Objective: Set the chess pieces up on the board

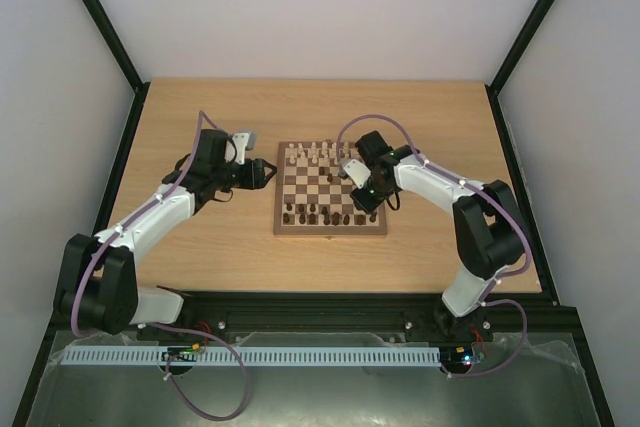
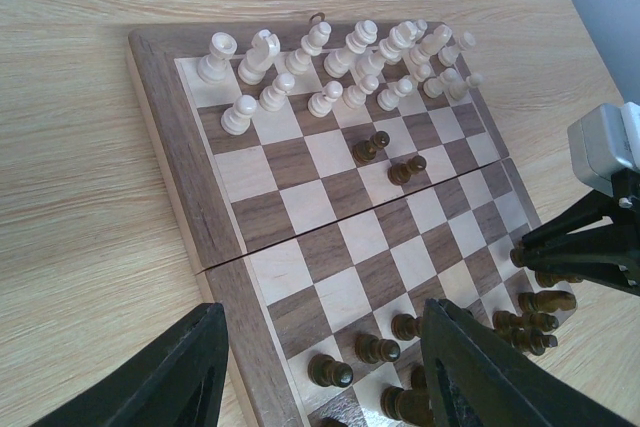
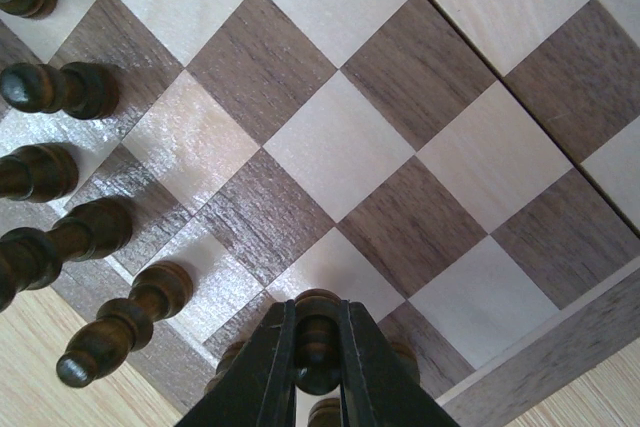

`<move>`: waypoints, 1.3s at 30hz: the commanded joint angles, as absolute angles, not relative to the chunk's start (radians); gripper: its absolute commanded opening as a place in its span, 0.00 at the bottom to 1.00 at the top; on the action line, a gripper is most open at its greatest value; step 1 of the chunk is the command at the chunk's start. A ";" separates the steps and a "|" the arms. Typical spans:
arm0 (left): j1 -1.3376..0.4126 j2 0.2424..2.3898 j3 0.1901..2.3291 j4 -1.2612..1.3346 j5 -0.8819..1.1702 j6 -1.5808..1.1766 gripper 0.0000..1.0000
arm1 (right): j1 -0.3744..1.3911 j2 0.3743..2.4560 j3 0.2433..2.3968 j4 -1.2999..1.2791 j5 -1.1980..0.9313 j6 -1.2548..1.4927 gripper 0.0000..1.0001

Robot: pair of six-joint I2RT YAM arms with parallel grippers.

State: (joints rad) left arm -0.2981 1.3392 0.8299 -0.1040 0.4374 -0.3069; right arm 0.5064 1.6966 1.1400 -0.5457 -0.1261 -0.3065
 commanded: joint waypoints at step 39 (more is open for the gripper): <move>-0.518 1.269 0.887 -0.304 0.066 -0.176 0.99 | 0.535 1.974 1.599 -0.667 -0.118 -0.284 0.35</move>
State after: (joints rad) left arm -0.3786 1.3273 0.8356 -0.1848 0.3408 -0.2691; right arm 0.5175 1.9236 1.5414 -0.6044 -0.1287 -0.2970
